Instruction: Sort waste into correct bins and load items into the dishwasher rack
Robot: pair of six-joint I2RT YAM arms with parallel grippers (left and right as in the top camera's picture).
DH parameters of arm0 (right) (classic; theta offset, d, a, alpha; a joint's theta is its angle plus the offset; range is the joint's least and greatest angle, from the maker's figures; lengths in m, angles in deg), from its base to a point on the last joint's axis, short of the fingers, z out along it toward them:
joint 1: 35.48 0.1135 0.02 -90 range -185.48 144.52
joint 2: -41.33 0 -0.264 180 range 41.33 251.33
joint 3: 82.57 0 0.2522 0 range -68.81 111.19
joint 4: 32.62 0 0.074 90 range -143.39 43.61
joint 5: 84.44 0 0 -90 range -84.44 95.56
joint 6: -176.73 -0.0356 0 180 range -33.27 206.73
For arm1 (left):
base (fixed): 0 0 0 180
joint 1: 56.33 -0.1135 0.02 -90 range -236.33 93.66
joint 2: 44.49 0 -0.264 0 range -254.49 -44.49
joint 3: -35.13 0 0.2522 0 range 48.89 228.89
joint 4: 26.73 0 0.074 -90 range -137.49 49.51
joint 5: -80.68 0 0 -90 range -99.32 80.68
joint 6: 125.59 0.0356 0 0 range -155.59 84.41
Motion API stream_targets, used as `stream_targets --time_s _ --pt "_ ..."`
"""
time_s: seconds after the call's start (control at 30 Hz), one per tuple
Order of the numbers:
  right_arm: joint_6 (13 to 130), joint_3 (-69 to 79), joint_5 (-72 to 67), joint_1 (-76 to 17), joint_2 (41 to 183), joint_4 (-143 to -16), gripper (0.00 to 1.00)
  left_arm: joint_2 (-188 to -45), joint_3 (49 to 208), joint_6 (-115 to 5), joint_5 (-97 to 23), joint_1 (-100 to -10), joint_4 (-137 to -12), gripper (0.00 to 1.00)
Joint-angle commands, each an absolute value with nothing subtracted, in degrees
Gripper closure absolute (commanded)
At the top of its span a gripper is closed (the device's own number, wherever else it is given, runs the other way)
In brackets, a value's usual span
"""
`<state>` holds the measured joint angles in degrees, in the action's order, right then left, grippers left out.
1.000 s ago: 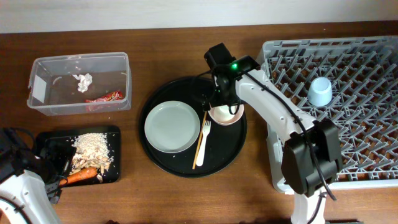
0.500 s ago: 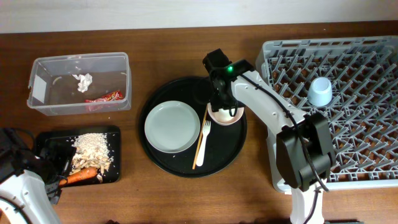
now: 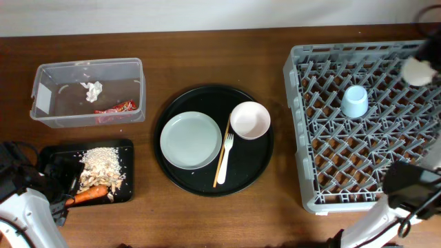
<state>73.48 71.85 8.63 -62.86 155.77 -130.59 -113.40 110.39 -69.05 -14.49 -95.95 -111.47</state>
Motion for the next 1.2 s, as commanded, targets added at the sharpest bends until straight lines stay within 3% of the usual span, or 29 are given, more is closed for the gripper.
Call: stream_targets --time_s 0.0,0.03,0.07,0.13,0.17,0.33,0.4,0.47,0.57,0.6,0.67,0.7,0.97,1.1,1.17 --pt "72.5 69.2 6.0 -68.3 157.9 -129.3 0.36 -113.3 110.8 -68.3 -14.5 -96.1 -111.5 0.01" --pt "72.5 66.7 6.0 -68.5 159.0 -128.1 0.34 -113.3 110.8 -68.3 -14.5 -96.1 -111.5 0.01" --pt "72.5 63.5 5.9 -68.2 159.9 -126.5 0.21 -113.3 110.8 -68.3 -14.5 -96.1 -111.5 0.01" --pt "72.6 60.7 4.6 -67.4 159.9 -125.6 0.14 -113.3 110.8 -68.3 -14.5 -96.1 -111.5 0.01" --pt "72.6 60.7 4.4 -67.0 159.9 -125.7 0.05 -113.3 110.8 -68.3 -14.5 -96.1 -111.5 0.01" --pt "72.8 60.7 2.2 -61.3 157.0 -128.5 0.02 -113.3 110.8 -68.3 -14.5 -96.1 -111.5 0.01" --pt "73.0 60.7 0.3 -55.1 153.4 -130.3 0.01 -113.3 110.8 -68.3 -14.5 -96.1 -111.5 0.01" --pt "79.6 60.7 -7.3 -42.4 150.4 -136.4 0.01 -113.3 110.8 -68.3 -14.5 -96.1 -111.5 0.01" --pt "82.3 56.8 -3.9 -23.5 151.2 -137.6 0.01 -113.3 110.8 -68.3 -14.5 -96.1 -111.5 0.01" --pt "82.2 51.8 -2.6 -16.8 151.5 -134.2 0.04 -113.3 110.8 -68.3 -14.5 -96.1 -111.5 0.01" --pt "81.7 40.8 -2.6 -9.6 151.6 -124.4 0.25 -113.3 110.8 -68.3 -14.5 -96.1 -111.5 0.01" --pt "78.5 34.3 -2.3 -6.8 151.6 -117.6 0.28 -113.3 110.8 -68.3 -14.5 -96.1 -111.5 0.01" --pt "75.1 11.2 2.0 -4.7 151.7 -90.0 0.35 -113.3 110.8 -68.3 -14.5 -96.1 -111.5 0.01" --pt "75.1 10.2 4.8 -4.7 153.4 -88.1 0.51 -113.3 110.8 -68.3 -14.5 -96.1 -111.5 0.01" --pt "75.1 10.2 5.4 -4.7 154.6 -88.2 0.51 -113.3 110.8 -68.3 -14.5 -96.1 -111.5 0.01"
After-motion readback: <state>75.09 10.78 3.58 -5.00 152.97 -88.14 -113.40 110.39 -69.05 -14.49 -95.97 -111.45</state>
